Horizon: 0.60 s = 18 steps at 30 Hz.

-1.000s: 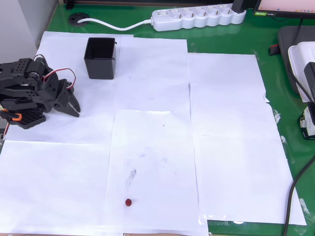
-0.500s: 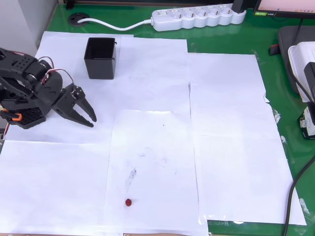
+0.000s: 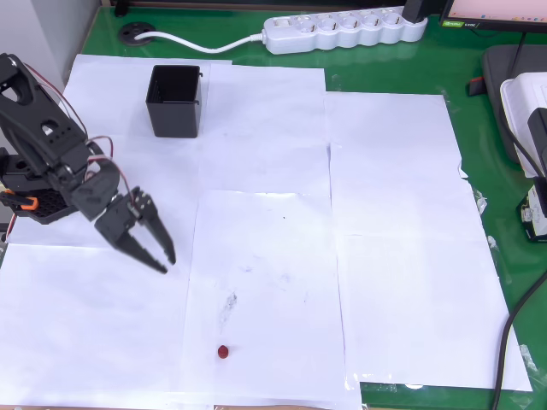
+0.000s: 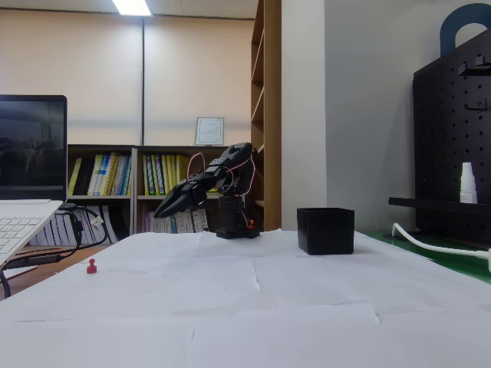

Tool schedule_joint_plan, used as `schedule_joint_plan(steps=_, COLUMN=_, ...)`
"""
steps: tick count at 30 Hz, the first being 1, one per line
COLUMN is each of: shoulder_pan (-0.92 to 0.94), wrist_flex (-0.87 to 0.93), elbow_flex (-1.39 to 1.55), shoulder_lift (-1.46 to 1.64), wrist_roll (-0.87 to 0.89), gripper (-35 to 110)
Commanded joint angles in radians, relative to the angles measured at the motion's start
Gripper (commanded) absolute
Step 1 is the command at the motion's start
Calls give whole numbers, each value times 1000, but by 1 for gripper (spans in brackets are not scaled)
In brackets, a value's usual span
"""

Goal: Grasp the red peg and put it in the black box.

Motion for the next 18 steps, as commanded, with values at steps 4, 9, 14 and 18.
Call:
schedule_joint_plan(steps=4, shoulder_pan=81, wrist_flex=-242, elbow_flex=167, shoulder_lift=328, wrist_roll=-32, gripper=0)
schedule_joint_plan(steps=9, shoulder_pan=133, wrist_flex=-347, elbow_flex=230, shoulder_lift=508, wrist_roll=-75, gripper=0)
schedule_joint_plan(steps=14, shoulder_pan=144, wrist_flex=-437, elbow_flex=293, shoulder_lift=647, wrist_roll=-72, gripper=0)
schedule_joint_plan(steps=18, shoulder_pan=155, wrist_flex=-538, elbow_flex=318, shoulder_lift=739, wrist_roll=-77, gripper=0)
